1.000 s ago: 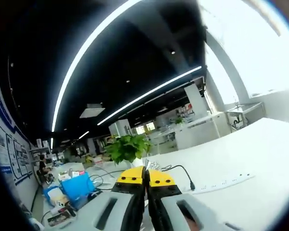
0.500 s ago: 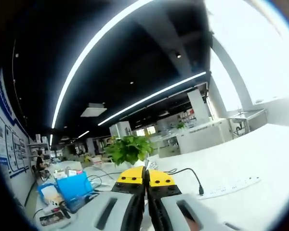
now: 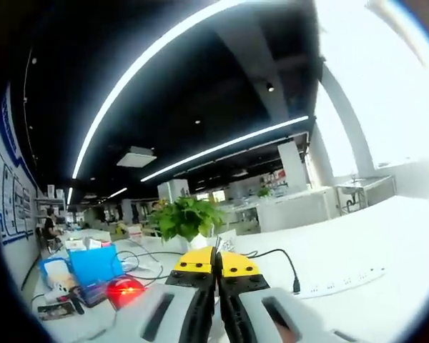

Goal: Clip sheet goods on table flip sheet goods clip sheet goods scan sheet goods put sheet goods back to table

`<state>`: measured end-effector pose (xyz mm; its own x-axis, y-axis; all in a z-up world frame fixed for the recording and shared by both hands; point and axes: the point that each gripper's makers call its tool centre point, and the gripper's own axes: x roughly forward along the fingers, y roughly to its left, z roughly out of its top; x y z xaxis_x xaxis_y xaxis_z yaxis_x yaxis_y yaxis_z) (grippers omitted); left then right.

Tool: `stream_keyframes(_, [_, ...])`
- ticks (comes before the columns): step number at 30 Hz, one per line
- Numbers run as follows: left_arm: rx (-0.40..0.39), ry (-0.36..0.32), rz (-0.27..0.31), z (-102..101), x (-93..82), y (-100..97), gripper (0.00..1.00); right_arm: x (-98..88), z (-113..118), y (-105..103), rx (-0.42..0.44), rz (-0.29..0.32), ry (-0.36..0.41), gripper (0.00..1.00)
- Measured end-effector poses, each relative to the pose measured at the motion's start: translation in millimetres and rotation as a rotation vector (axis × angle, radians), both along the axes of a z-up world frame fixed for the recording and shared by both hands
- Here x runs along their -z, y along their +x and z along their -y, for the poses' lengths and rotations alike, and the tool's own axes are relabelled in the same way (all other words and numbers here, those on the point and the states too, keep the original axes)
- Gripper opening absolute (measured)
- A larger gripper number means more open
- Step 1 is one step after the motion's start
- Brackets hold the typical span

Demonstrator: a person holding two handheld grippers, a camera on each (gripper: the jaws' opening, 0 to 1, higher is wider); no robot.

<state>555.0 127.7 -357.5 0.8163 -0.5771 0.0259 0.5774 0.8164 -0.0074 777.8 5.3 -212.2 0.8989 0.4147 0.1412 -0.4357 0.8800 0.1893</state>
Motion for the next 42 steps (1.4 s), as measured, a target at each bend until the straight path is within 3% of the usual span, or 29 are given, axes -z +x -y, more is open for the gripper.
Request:
stream_keyframes(15, [-0.004, 0.009, -0.002, 0, 1.2, 1.8, 0.35, 21.1, -15, 11, 0.012, -0.021, 0.026, 0.0])
stream_keyframes(18, [-0.002, 0.01, -0.001, 0, 1.1, 2.0, 0.35, 21.9, -11, 11, 0.046, -0.014, 0.028, 0.0])
stream_keyframes(36, [0.0, 0.007, 0.004, 0, 0.8, 3.7, 0.34, 40.7, -38, 8, 0.009, -0.04, 0.013, 0.0])
stream_keyframes(42, [0.001, 0.009, 0.005, 0, 1.2, 4.5, 0.34, 41.1, -46, 11, 0.006, -0.057, 0.051, 0.0])
